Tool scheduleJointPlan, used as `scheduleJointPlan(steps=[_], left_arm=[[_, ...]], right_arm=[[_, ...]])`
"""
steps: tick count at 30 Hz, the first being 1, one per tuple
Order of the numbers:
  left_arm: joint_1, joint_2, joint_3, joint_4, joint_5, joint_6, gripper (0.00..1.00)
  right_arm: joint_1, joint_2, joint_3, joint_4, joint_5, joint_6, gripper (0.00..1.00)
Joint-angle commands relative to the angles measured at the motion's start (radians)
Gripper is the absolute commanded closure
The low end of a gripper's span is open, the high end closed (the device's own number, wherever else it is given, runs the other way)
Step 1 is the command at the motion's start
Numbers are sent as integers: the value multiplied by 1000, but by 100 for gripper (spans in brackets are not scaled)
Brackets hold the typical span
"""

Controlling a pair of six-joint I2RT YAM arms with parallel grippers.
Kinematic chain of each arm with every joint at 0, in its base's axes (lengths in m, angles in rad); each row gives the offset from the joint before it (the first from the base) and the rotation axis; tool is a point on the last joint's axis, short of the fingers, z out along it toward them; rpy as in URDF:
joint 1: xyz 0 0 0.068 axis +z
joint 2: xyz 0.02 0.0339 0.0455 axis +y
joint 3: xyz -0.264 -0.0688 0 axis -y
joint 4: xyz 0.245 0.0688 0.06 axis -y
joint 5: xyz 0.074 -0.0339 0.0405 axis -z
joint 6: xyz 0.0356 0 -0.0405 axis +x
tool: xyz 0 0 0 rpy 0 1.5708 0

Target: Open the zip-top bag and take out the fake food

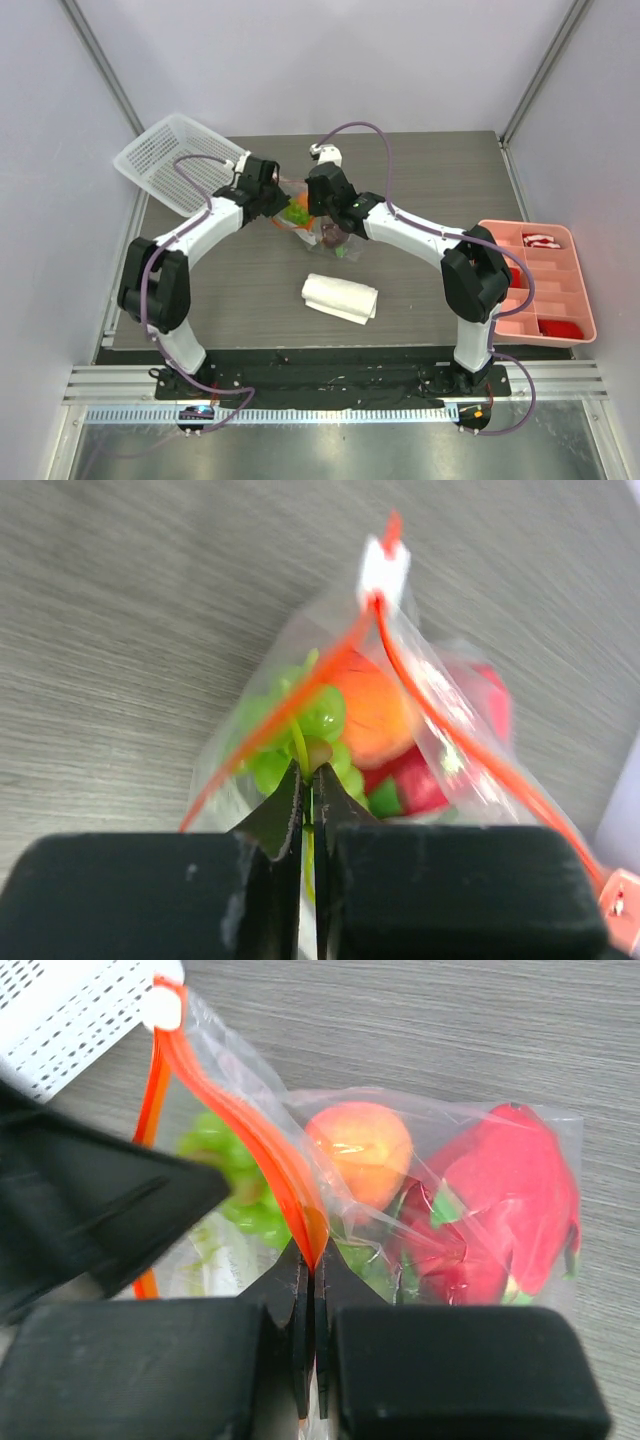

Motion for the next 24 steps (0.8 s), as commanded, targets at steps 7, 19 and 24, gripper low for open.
scheduleJointPlan(steps=[7,19,24], left_arm=[[-17,-297,-39,73,151,211,100],[167,-404,142,-153,-22,320,100],[358,-316,216,-134,44,297,100]], right_arm=[[1,-50,-15,48,109,27,99],[3,-66,11,-26,114,68,99],[3,-81,24,-38,103,53,99]])
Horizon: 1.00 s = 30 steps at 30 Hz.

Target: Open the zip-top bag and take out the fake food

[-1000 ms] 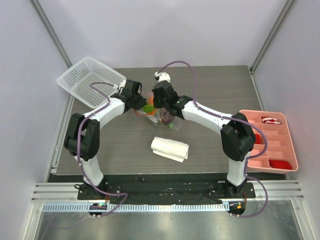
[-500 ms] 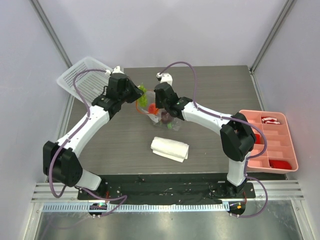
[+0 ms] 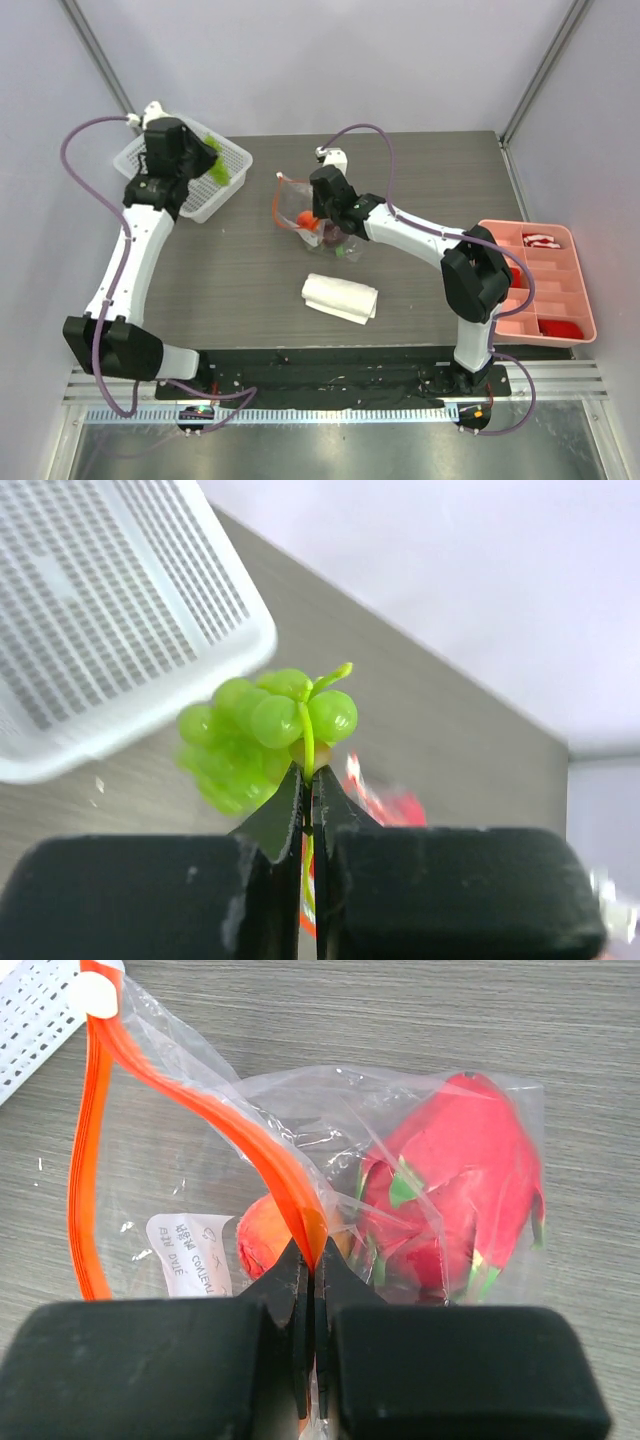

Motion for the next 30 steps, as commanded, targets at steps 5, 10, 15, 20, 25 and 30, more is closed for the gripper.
scheduleJointPlan(steps=[5,10,15,20,25,30], left_arm=[[249,246,128,113,152,-59,100],[335,493,275,139,290,-123,100],[346,711,398,138,273,-122,100],[347,804,502,83,270,-70,62],[335,664,429,18,201,-51,14],[291,451,245,-28,171,-50,18]], right_arm=[[-6,-77,75,-12,-21,-1,99],[-18,-46,102,-12,-32,-14,99],[-31,-11,122,-12,-53,-11,99],[-40,3,124,-12,-66,-8,99],[-41,15,128,-13,-75,-8,99],[-41,9,124,-19,-78,1,99]])
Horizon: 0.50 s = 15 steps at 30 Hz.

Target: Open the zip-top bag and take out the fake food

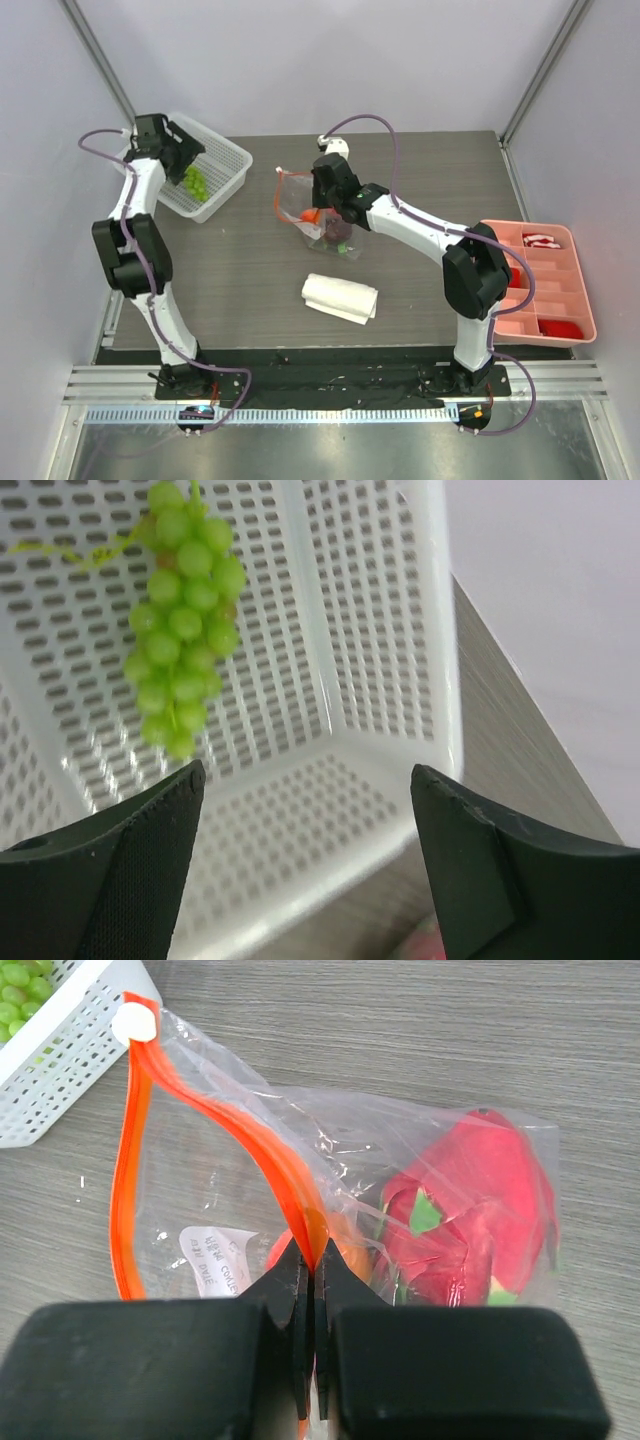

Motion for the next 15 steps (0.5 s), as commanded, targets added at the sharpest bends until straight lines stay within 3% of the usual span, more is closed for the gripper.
scheduleJointPlan(steps=[1,3,4,7,10,15], left_arm=[[-52,-315,-155,-24,-10,24,20],[-98,-416,-267,31,49,20,27],[-113,-510,-395,116,87,11,30],[-197,-601,-595,308,306,-34,41],[-295,-630,-673,387,415,-89,49],[-434,-548,-651,421,391,-75,58]], right_arm=[[-3,-11,40,11,-1,7,99],[-3,-20,35,8,-4,10,99],[-4,-23,35,4,-6,8,99],[-3,-37,29,1,-17,2,99],[-3,-46,28,-4,-23,-3,99],[-3,-60,15,-9,-27,2,99]])
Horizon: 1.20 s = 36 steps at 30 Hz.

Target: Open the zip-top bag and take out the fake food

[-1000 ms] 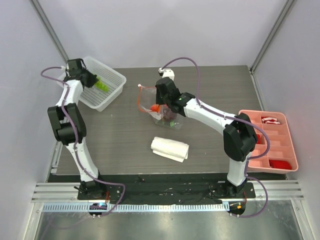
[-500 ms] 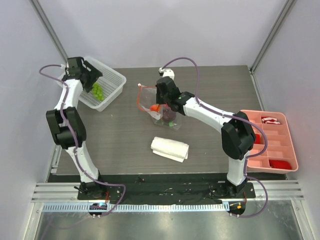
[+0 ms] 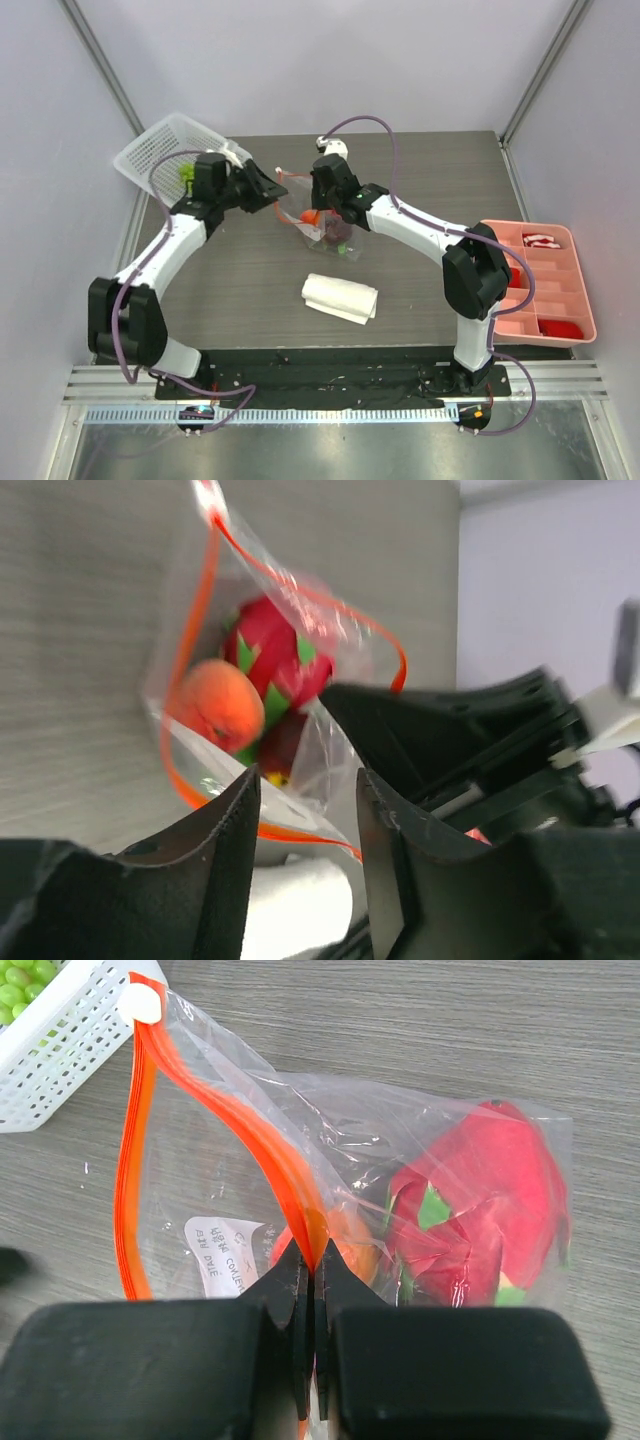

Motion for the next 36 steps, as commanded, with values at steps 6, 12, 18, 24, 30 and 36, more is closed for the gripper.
scheduleJointPlan(steps=[6,12,18,24,30,36], left_arm=[[-124,243,132,119,103,5,69],[-125,319,175,116,39,16,71],[-150,443,286,31,100,48,62],[-168,442,292,-63,45,135,42],[-190,449,275,-63,33,134,38],[-207,422,318,-298,-77,328,30]], right_arm=[[2,-93,-3,1,10,1,99],[9,-116,-15,-2,12,1,99],[20,-141,-43,22,-4,12,99],[19,-153,-57,22,-2,7,99],[19,-162,-66,21,-2,20,99],[19,-179,-83,15,-7,4,99]])
